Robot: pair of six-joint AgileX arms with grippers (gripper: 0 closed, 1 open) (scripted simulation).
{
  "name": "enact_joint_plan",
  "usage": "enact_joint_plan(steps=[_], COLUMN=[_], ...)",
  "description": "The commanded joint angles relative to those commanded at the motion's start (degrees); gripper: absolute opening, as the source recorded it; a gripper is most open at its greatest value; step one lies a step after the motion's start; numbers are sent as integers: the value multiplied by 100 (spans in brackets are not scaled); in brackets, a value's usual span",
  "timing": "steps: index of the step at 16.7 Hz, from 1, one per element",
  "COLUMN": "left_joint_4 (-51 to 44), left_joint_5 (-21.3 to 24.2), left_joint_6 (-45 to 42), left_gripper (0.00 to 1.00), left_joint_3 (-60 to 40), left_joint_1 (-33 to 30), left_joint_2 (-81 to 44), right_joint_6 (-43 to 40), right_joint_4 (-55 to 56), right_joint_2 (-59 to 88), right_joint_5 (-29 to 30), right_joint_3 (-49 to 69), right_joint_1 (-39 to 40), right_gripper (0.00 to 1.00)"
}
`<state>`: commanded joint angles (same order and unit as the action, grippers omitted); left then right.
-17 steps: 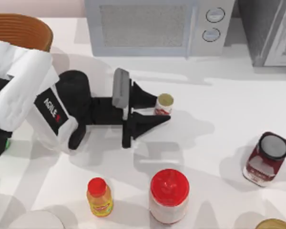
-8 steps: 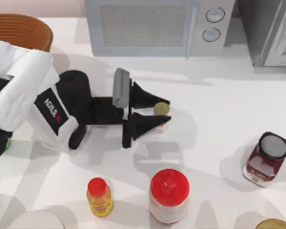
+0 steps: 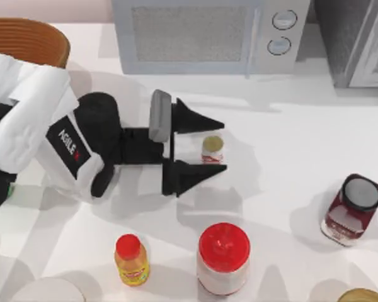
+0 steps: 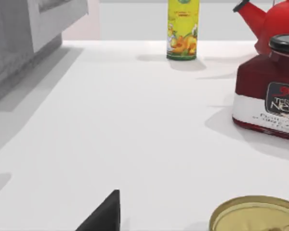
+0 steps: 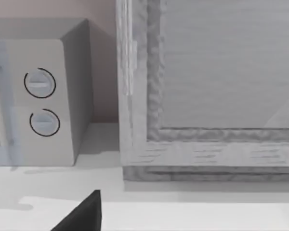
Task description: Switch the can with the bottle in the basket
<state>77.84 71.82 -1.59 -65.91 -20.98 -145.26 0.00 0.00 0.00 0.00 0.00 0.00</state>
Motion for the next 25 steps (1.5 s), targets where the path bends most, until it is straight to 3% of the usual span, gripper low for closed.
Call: enact_joint_plan(steps=[8,12,17,25], left_joint_4=[-42,-578,-1859,-4436], left_joint_5=[-29,-451,-1577,-4009], left_joint_6=[5,43,49,62], left_gripper=[100,100,100,100], left_joint_3=[30,418,1378,3457], left_joint_1=[36,254,781,1677], left_joint_2=[41,646,2488,7145], right_joint_6=[0,0,0,0], right_joint_4=[0,0,0,0], right_joint_2=[0,0,0,0], right_joint_5=[0,0,0,0], right_joint_3=[0,0,0,0], right_joint_1=[0,0,0,0], right_gripper=[100,100,100,100])
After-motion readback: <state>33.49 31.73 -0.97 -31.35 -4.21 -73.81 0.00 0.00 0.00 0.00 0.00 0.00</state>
